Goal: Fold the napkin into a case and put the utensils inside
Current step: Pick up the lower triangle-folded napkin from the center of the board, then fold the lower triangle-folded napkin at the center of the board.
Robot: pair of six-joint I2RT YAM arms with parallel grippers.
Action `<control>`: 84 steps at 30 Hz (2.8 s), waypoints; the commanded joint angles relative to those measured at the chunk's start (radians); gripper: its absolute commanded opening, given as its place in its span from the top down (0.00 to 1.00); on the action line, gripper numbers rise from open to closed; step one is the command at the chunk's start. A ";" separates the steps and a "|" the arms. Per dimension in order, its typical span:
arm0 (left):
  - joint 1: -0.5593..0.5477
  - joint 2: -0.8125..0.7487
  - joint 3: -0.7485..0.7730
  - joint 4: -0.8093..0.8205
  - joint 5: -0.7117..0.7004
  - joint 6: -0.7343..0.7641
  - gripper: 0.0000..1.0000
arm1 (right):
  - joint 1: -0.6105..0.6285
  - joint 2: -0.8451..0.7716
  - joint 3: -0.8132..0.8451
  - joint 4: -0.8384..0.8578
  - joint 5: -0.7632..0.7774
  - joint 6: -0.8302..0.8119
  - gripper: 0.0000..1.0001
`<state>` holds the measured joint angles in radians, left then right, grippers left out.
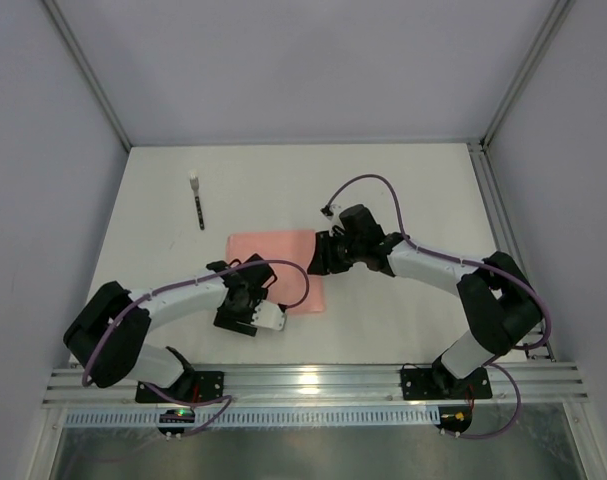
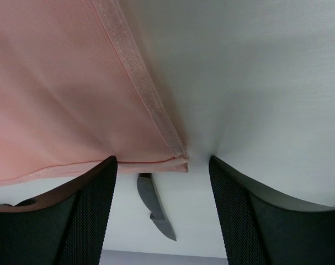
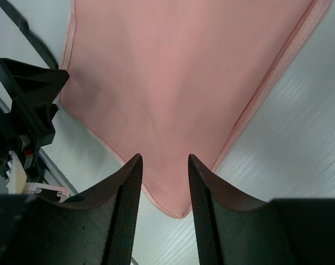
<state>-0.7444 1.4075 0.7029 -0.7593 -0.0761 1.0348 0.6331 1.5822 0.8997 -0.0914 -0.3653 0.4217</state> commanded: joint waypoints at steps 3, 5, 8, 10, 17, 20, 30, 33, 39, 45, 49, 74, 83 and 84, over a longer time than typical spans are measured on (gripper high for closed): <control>-0.004 0.074 -0.013 0.037 -0.034 0.018 0.35 | 0.005 -0.056 -0.004 0.041 -0.027 -0.004 0.57; -0.004 0.090 -0.017 0.052 -0.037 0.013 0.39 | 0.005 -0.070 -0.004 0.041 -0.030 -0.009 0.57; -0.004 0.096 -0.016 0.084 -0.034 -0.005 0.46 | 0.005 -0.099 -0.007 0.041 -0.035 -0.021 0.57; -0.004 0.085 -0.017 0.101 -0.013 -0.012 0.56 | 0.005 -0.116 -0.013 0.041 -0.038 -0.026 0.57; -0.004 0.027 -0.026 0.106 0.134 -0.027 0.63 | 0.004 -0.169 -0.039 0.055 -0.053 -0.038 0.57; -0.004 0.019 -0.049 0.113 0.108 0.008 0.47 | 0.004 -0.169 -0.041 0.044 -0.054 -0.049 0.57; -0.004 0.022 -0.014 0.138 0.136 -0.009 0.41 | 0.005 -0.152 -0.048 0.051 -0.058 -0.052 0.57; -0.004 0.082 -0.025 0.158 0.125 -0.002 0.43 | 0.004 -0.160 -0.054 0.048 -0.060 -0.054 0.57; -0.004 0.116 -0.008 0.161 0.088 -0.009 0.82 | 0.004 -0.180 -0.061 0.048 -0.064 -0.057 0.57; -0.003 0.076 -0.003 0.196 0.110 -0.070 1.00 | 0.004 -0.131 -0.079 0.123 -0.092 0.004 0.58; 0.004 -0.013 0.024 0.187 0.142 -0.119 1.00 | 0.010 -0.050 -0.061 0.217 -0.112 0.078 0.62; 0.073 -0.071 0.112 0.126 0.209 -0.191 1.00 | 0.071 0.096 -0.114 0.550 -0.164 0.174 0.66; 0.119 -0.053 0.121 0.107 0.269 -0.203 1.00 | 0.011 -0.273 -0.299 0.554 -0.061 -0.122 0.51; 0.123 -0.051 0.127 0.103 0.278 -0.203 1.00 | 0.032 -0.336 -0.341 0.591 0.022 -0.182 0.51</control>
<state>-0.6365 1.3548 0.7860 -0.6342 0.1440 0.8444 0.6247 1.4025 0.6525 0.3977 -0.4759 0.4404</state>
